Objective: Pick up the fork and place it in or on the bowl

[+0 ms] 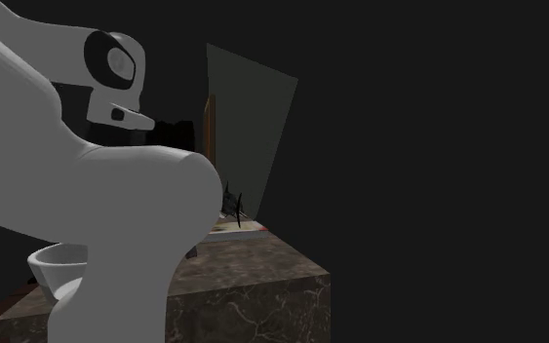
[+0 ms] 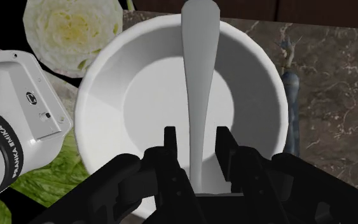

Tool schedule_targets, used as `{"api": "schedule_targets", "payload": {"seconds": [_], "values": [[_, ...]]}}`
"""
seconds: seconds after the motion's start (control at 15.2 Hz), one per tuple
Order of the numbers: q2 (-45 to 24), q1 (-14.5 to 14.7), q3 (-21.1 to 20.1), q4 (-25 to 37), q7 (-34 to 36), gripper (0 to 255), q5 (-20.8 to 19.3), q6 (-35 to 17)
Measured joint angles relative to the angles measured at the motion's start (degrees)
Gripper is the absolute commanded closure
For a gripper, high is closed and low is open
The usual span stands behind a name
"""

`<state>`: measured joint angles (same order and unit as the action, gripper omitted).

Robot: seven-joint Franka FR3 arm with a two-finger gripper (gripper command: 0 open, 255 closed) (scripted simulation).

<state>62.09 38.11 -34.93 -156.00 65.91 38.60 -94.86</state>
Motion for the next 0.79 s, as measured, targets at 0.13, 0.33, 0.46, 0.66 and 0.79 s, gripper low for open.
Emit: {"api": "schedule_targets", "payload": {"seconds": [0.13,0.33,0.46,0.66,0.79], "values": [[0.38,0.69,-1.09,-1.33,0.25,255,1.19,-1.01],[0.25,1.23,-2.63,-3.17,0.03,255,2.72,-2.96],[-0.03,1.48,-3.62,-4.18,-0.17,255,3.67,-4.25],[-0.74,1.76,-5.29,-5.93,-0.78,255,5.28,-6.63],[-0.74,1.92,-5.62,-6.35,-0.83,255,5.64,-7.06]]}}
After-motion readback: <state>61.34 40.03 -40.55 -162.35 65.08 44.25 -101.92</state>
